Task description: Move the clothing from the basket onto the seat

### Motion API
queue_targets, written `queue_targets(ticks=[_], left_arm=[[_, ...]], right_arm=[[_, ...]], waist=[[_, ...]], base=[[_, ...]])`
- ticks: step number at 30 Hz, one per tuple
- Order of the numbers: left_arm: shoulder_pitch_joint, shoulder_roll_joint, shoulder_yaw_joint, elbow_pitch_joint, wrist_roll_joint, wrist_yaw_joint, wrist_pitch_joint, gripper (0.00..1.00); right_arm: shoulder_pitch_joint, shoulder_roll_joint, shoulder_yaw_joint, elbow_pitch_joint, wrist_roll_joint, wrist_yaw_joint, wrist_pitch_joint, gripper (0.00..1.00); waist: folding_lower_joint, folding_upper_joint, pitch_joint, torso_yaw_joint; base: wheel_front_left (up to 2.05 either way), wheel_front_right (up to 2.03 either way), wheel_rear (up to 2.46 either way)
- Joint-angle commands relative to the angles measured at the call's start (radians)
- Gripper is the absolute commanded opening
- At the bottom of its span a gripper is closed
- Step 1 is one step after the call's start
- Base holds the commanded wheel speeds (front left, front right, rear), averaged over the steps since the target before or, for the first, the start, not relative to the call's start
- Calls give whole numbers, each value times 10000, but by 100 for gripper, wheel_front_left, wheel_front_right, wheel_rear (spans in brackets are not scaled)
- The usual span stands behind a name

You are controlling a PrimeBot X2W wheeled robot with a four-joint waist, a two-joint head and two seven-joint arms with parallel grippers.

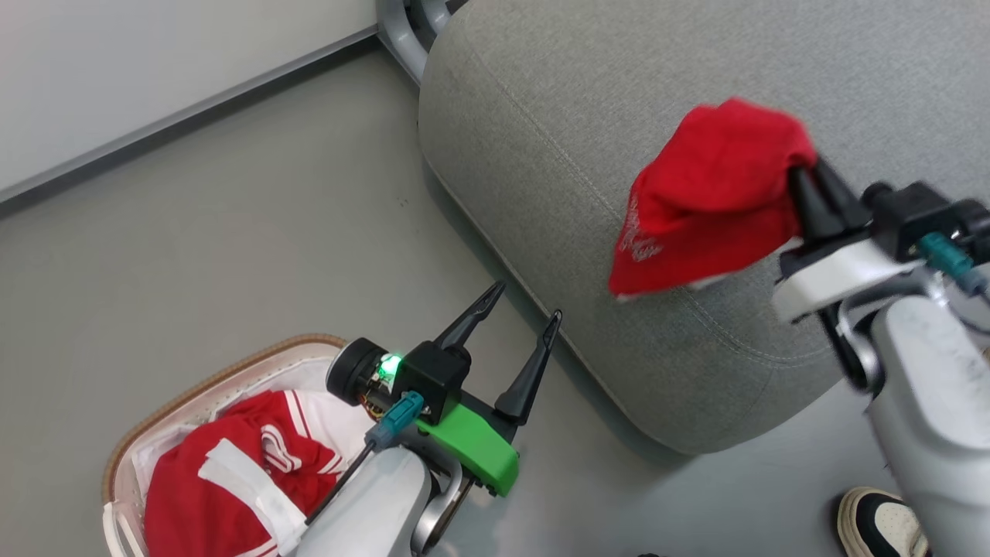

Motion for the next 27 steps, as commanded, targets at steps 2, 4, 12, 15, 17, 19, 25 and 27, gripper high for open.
queue_targets(ticks=[2,4,12,15,17,19,25,27], left_arm=[[-341,191,-3,83,131,-29,5,100],[-527,278,-44,119,205,-30,5,100],[-1296,566,-44,119,439,-30,5,100],[-1520,546,-10,59,483,-31,5,100],[-1626,535,93,-10,511,-31,5,100],[-1674,520,194,-75,583,-31,5,100],[-1753,466,307,-244,764,-31,5,100],[-1741,445,408,-275,791,-31,5,100]], right_arm=[[-804,-420,-344,335,-128,-10,-48,0],[-1442,-803,-603,717,-250,-10,-48,0],[-3901,-1768,-1367,2181,-576,-10,-48,0],[-4549,-2032,-1761,2698,-943,-10,-48,0],[-4942,-1997,-2395,3120,-918,-12,-48,0],[-5240,-2010,-2943,3541,-1107,-12,-48,0],[-5208,-2059,-4865,4692,-2163,-12,-48,0],[-5041,-1932,-5278,4947,-2583,-12,-48,0]], waist=[[0,-1,1187,882],[0,-1,1561,1154],[0,-1,3024,2128],[0,-1,3445,2430],[0,-1,3675,2609],[0,-1,3881,2780],[0,-1,4256,3166],[0,-1,4281,3229]], base=[[0,0,0],[0,0,0],[0,0,0],[0,0,0],[0,0,0],[0,0,0],[0,0,0],[0,0,0]])
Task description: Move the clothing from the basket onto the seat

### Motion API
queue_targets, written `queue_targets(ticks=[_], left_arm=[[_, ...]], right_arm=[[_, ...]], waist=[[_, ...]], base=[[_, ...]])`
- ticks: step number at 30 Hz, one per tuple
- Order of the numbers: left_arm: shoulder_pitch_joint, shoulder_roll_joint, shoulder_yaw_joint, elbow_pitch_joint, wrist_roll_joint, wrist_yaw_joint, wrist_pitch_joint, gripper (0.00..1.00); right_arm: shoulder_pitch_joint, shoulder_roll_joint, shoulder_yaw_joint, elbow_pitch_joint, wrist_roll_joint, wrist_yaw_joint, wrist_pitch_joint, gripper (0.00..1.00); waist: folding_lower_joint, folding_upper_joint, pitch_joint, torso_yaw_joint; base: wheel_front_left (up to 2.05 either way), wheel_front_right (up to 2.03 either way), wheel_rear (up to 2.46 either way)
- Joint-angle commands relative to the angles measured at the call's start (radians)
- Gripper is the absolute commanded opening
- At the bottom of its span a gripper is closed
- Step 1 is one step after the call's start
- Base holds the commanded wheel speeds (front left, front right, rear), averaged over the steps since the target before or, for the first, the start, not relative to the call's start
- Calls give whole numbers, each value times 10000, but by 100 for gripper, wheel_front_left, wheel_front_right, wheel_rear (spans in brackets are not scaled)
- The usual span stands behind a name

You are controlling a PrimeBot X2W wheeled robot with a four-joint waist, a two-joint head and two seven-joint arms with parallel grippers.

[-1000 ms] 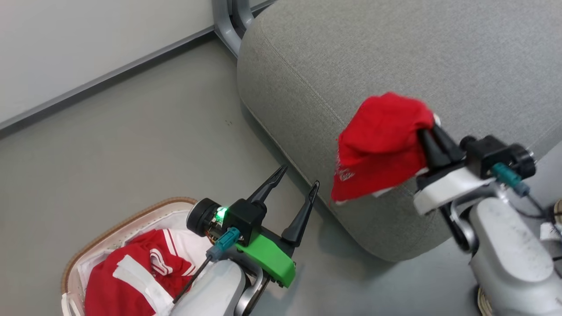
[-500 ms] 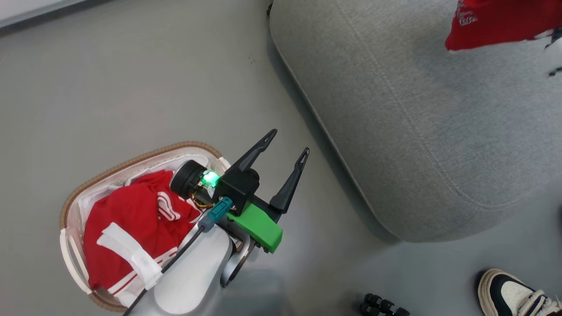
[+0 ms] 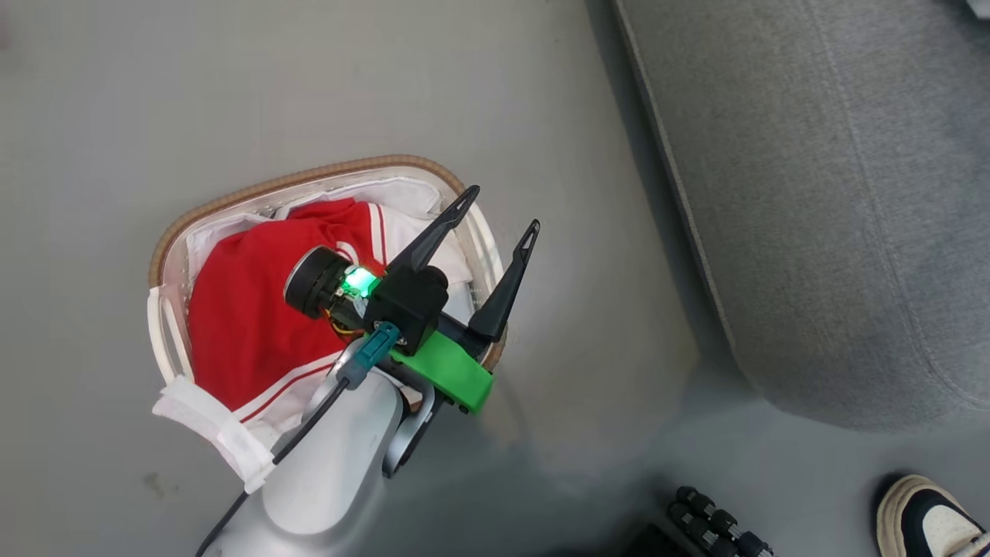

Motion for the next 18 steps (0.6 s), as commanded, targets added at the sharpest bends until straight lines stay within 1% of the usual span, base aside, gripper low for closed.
queue_targets(ticks=[1,2,3,4,6,9,12,18], left_arm=[[-176,-8,90,-68,69,-29,5,100],[-158,-20,146,-73,91,-29,5,100],[-134,-32,181,-67,95,-29,5,100],[-96,-47,208,-48,97,-30,5,100],[16,-69,247,13,75,-30,5,100],[216,-96,368,108,19,-30,5,100],[439,-131,530,177,10,-30,5,100],[1033,-226,1157,260,59,-29,5,100]], right_arm=[[242,130,-206,128,-267,-12,-48,4],[417,225,-371,214,-421,-14,-48,77],[541,326,-555,248,-494,-14,-48,100],[710,477,-743,210,-571,-14,-48,100],[1112,776,-770,40,-665,-14,-48,100],[1930,1023,-734,-306,-528,-14,-47,100],[2793,1270,-643,-765,-229,-14,-47,100],[4524,1681,-599,-1695,394,-14,-48,100]], waist=[[-1,-1,459,493],[-1,-1,447,500],[-1,-1,421,498],[-1,-1,369,489],[-1,-1,203,468],[-1,-1,-126,449],[-1,-1,-557,477],[-1,-1,-1398,639]], base=[[0,0,0],[0,0,0],[0,0,0],[0,0,0],[0,0,0],[0,0,0],[0,0,0],[0,0,0]])
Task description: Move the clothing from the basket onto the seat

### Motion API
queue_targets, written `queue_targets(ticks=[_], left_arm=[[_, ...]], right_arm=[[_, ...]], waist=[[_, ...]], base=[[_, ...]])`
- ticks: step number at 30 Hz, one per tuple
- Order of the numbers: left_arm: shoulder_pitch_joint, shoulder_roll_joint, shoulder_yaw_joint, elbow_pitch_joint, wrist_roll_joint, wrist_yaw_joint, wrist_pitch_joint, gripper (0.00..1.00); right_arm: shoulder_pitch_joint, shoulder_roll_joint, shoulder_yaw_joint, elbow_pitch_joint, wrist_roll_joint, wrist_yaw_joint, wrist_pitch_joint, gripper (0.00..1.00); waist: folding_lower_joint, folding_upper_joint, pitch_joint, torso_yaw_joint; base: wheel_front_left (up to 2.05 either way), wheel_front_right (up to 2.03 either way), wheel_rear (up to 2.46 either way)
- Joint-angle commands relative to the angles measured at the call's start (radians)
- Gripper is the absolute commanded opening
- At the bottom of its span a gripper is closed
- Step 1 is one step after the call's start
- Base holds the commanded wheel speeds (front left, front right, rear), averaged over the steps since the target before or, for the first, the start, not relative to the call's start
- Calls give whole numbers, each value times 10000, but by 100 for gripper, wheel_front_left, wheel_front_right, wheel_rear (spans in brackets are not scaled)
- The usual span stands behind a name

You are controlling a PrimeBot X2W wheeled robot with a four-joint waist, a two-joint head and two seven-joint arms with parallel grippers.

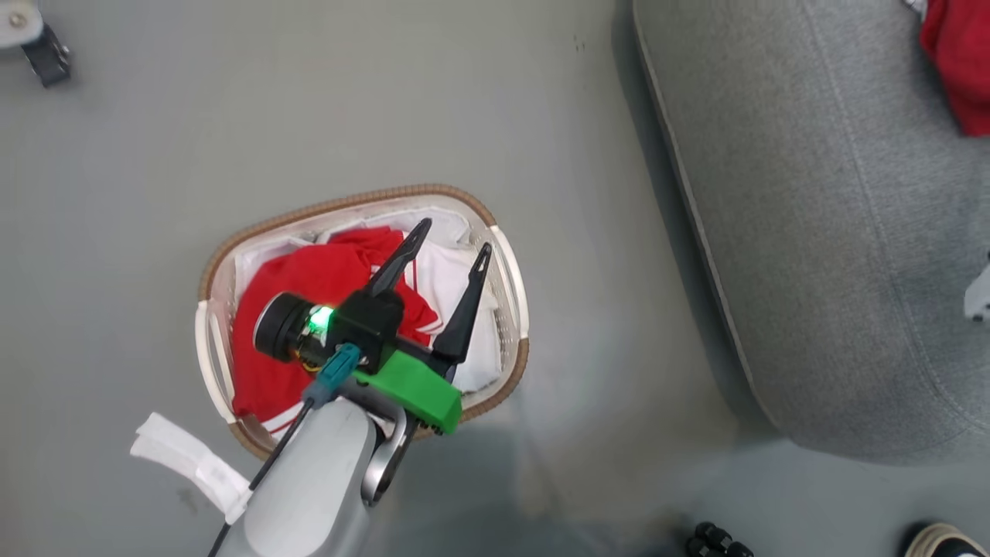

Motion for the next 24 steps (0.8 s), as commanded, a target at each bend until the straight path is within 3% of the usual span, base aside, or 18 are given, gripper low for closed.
queue_targets(ticks=[1,7,13,24], left_arm=[[246,-48,167,-22,77,-27,5,100],[959,-126,831,12,263,38,5,100],[1620,-188,1486,32,353,255,5,100],[2345,-216,2678,-12,70,869,5,100]], right_arm=[[395,80,14,-185,176,-14,-45,100],[1615,503,458,-1077,607,-14,-47,100],[2542,987,1596,-2114,956,-12,-47,100],[3069,1431,3597,-3173,1553,-12,-47,100]], waist=[[-1,0,-674,155],[-1,0,-1456,540],[-1,0,-2171,1036],[-1,0,-3128,1722]], base=[[0,0,0],[0,0,0],[0,0,0],[0,0,0]])
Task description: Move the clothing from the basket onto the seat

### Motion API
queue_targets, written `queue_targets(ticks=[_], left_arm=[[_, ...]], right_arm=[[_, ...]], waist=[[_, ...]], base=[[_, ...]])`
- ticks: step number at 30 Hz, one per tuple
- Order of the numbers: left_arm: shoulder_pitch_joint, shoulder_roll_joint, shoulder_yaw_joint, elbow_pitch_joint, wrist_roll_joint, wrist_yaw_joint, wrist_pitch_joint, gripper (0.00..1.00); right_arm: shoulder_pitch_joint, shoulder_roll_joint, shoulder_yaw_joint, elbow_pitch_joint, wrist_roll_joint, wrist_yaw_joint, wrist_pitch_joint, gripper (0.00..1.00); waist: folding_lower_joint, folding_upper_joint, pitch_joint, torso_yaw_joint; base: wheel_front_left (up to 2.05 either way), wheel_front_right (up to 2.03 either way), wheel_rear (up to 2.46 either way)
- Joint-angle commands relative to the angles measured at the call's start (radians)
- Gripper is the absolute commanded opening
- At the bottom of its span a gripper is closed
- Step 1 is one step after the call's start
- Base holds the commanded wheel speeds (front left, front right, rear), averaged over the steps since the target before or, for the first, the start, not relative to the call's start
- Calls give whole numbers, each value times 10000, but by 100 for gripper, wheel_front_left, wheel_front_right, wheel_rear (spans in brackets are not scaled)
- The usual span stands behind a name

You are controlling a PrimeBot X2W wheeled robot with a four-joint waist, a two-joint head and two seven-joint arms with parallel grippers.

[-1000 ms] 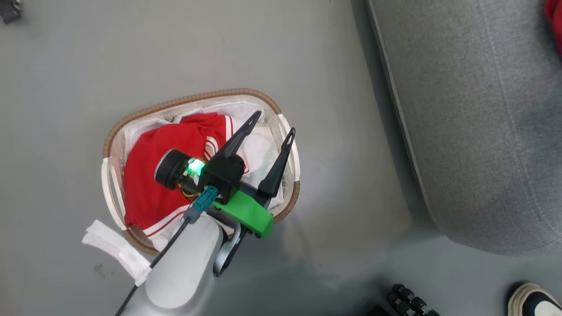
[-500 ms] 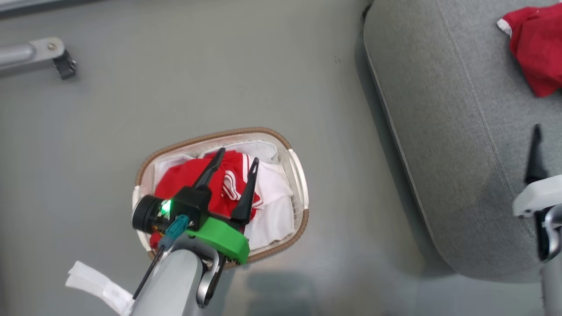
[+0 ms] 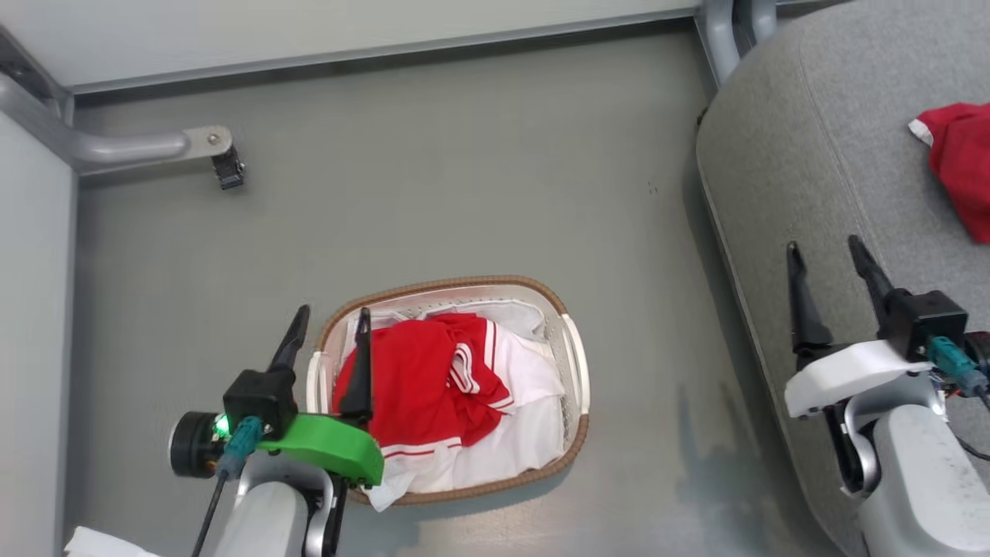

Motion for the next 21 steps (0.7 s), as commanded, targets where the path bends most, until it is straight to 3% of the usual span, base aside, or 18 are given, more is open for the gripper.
queue_targets(ticks=[1,13,21], left_arm=[[246,16,196,10,-12,130,5,100],[602,22,1394,69,402,167,5,100],[1218,18,1584,-102,368,188,5,100]], right_arm=[[171,90,221,-23,34,-10,-47,100],[97,353,1293,250,160,-10,-48,100],[753,452,1151,301,195,-12,-48,100]], waist=[[0,0,-467,377],[0,0,-1225,703],[0,0,-1779,804]], base=[[0,0,0],[0,0,0],[0,0,0]])
